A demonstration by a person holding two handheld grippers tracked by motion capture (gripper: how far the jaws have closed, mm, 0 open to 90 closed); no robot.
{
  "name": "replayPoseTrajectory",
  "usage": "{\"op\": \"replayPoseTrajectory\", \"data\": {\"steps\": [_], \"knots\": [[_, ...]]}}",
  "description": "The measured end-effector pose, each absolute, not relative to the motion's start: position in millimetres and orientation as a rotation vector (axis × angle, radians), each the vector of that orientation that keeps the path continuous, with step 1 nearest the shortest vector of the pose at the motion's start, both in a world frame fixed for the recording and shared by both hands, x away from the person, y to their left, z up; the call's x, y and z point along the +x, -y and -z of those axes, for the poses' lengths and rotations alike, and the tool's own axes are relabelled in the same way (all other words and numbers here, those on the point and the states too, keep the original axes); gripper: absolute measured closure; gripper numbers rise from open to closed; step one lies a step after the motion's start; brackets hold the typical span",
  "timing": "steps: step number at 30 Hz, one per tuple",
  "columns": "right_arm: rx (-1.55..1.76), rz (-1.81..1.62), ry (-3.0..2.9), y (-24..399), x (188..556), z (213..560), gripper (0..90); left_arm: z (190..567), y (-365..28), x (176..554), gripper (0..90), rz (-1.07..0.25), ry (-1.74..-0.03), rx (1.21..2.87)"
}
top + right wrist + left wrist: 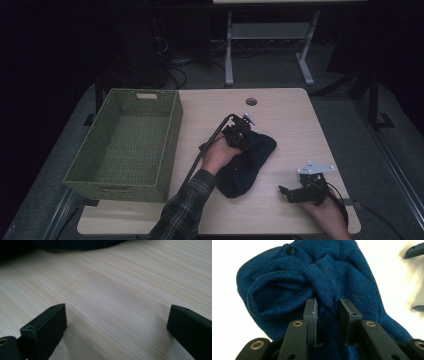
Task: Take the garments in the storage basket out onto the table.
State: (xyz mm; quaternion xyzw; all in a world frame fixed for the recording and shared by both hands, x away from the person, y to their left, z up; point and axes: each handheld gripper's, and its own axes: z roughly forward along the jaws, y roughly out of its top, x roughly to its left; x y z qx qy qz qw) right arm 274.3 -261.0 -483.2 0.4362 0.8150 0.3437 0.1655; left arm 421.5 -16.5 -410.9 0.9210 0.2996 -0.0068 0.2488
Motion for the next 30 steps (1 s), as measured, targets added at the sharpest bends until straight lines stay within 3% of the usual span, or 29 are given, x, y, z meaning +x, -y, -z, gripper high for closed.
{"op": "replayPoseTrajectory", "data": {"steps": [6, 11, 17, 23, 26, 30], "knots": [[1.245, -0.98, -2.321, 261, 274, 483, 2.4, 414, 18, 421, 68.2, 0.016, -0.812, 2.521], [1.248, -0.979, -2.323, 261, 274, 483, 2.4, 403, 12, 422, 53.9, -0.001, -0.815, 2.501], [1.243, -0.979, -2.322, 261, 274, 483, 2.4, 376, -3, 417, 43.6, -0.066, -0.808, 2.452], [1.263, -0.949, -2.336, 260, 275, 481, 2.5, 354, -22, 404, 42.7, -0.119, -0.785, 2.439], [1.27, -0.936, -2.359, 258, 274, 476, 13.6, 351, -31, 397, 42.7, -0.123, -0.775, 2.423], [1.241, -0.956, -2.358, 257, 273, 471, 14.4, 351, -43, 388, 42.5, -0.132, -0.771, 2.418]]}}
